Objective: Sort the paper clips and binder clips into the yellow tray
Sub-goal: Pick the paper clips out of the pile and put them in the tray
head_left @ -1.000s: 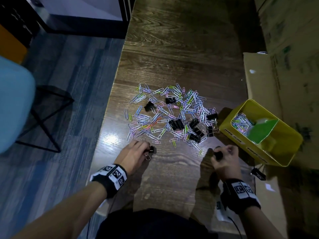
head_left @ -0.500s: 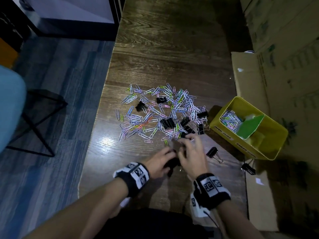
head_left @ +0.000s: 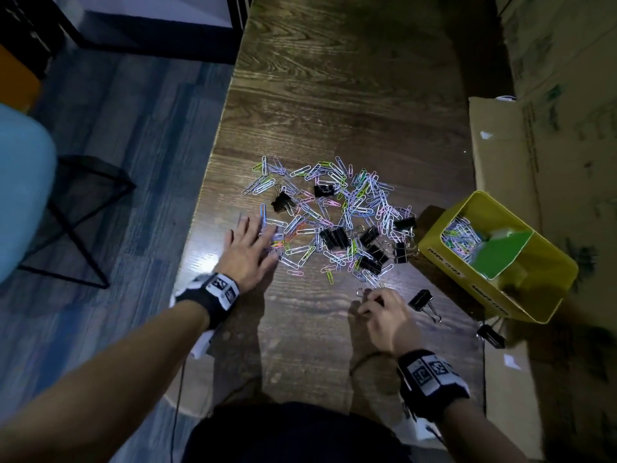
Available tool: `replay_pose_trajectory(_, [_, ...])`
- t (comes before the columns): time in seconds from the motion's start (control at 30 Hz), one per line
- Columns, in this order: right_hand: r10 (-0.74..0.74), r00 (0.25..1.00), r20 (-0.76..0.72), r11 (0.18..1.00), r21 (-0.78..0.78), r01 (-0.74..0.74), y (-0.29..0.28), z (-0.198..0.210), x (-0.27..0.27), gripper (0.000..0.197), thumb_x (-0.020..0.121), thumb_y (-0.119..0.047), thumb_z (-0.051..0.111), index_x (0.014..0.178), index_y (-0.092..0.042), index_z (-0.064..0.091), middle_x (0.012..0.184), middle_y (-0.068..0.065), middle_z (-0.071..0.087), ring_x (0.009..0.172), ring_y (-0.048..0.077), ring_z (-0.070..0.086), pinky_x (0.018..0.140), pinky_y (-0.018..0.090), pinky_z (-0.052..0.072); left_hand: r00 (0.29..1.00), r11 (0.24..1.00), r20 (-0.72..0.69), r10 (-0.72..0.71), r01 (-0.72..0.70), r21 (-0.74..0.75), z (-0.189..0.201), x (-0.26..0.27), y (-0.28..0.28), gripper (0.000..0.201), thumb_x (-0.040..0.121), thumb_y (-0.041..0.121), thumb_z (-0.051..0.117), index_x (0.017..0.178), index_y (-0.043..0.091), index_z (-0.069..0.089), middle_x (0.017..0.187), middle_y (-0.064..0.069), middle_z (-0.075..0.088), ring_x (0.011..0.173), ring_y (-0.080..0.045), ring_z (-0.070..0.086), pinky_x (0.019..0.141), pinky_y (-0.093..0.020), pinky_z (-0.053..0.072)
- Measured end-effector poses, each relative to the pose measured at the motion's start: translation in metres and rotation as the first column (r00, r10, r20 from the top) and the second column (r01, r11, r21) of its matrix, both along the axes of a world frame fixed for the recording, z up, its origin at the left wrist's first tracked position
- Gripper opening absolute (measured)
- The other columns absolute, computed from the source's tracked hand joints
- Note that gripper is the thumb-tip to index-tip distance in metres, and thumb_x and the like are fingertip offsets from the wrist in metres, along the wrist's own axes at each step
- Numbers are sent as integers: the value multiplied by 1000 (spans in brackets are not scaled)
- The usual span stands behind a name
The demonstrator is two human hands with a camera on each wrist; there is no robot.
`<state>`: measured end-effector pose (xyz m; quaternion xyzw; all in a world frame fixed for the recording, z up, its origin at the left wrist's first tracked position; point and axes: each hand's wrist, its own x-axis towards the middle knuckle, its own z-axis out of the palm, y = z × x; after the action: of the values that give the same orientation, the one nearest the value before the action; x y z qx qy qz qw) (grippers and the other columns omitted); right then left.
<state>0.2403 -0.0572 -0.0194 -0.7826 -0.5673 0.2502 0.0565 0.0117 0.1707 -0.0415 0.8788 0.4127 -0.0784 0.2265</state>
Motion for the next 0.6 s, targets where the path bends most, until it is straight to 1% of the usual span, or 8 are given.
replay_pose_trajectory(0.07, [28, 999, 30, 999, 46, -29, 6, 3, -1, 23, 64, -18, 51, 76, -18, 70, 93, 6, 60, 90, 28, 57, 76, 47, 54, 999, 1000, 39, -7, 7, -3, -4, 2, -22, 73, 83, 63, 16, 146, 26, 23, 155, -10, 12, 143, -32, 5, 111, -55, 10])
replay_pose_trajectory(0.13, [64, 998, 13, 992, 106, -65, 20, 9, -14, 26, 66, -21, 50, 84, -16, 69, 95, 7, 59, 90, 28, 58, 76, 43, 54, 995, 997, 60, -79, 79, -2, -5, 4, -40, 70, 85, 61, 18, 146, 28, 18, 156, -6, 10, 144, -26, 1, 114, -55, 10])
replay_pose_trajectory(0.2, [93, 995, -29, 989, 119, -89, 42, 18, -34, 33, 69, -14, 59, 101, -15, 67, 109, 9, 56, 102, 29, 55, 85, 42, 51, 988, 994, 110, -111, 110, 15, -5, 4, -44, 66, 87, 60, 23, 145, 31, 18, 156, -2, 8, 143, -19, 0, 114, -54, 10])
replay_pose_trajectory(0.3, [137, 991, 2, 987, 86, -137, 80, 27, -59, 54, 72, -11, 61, 125, -14, 53, 134, 14, 42, 126, 31, 39, 104, 44, 39, 981, 997, 183, 66, -72, 27, -7, 10, -22, 66, 87, 59, 26, 145, 26, 24, 156, -5, 12, 143, -21, 5, 113, -50, 8])
replay_pose_trajectory(0.37, [135, 990, 45, 991, 4, -136, 101, 32, -73, 64, 75, -13, 61, 136, -13, 40, 140, 17, 34, 132, 33, 30, 106, 46, 34, 982, 990, 123, 140, -142, 9, -8, 14, -11, 68, 88, 59, 25, 146, 24, 20, 156, -4, 11, 144, -23, 6, 112, -51, 6])
replay_pose_trajectory(0.47, [165, 984, 69, 983, -92, -159, 113, 32, -87, 59, 81, -20, 56, 136, -11, 38, 141, 15, 33, 133, 32, 27, 102, 46, 34, 998, 1000, 50, -24, 24, 10, -6, 22, -19, 64, 89, 52, 15, 146, 23, 20, 156, -1, 12, 144, -21, 6, 113, -57, 8])
replay_pose_trajectory(0.53, [162, 986, 39, 985, -68, -160, 110, 29, -90, 51, 80, -19, 56, 129, -7, 46, 139, 15, 37, 131, 33, 30, 101, 48, 36, 987, 992, 103, -125, 124, 20, -3, 18, -33, 60, 88, 45, 18, 143, 22, 30, 152, -4, 26, 142, -23, 18, 111, -57, 19])
replay_pose_trajectory(0.6, [140, 990, 34, 990, -22, -140, 106, 26, -86, 45, 79, -18, 58, 122, -7, 51, 135, 14, 42, 128, 32, 36, 99, 49, 40, 958, 985, 229, -171, 172, 15, -2, 7, -39, 52, 91, 40, 28, 137, 19, 41, 145, -6, 38, 136, -24, 31, 109, -53, 27])
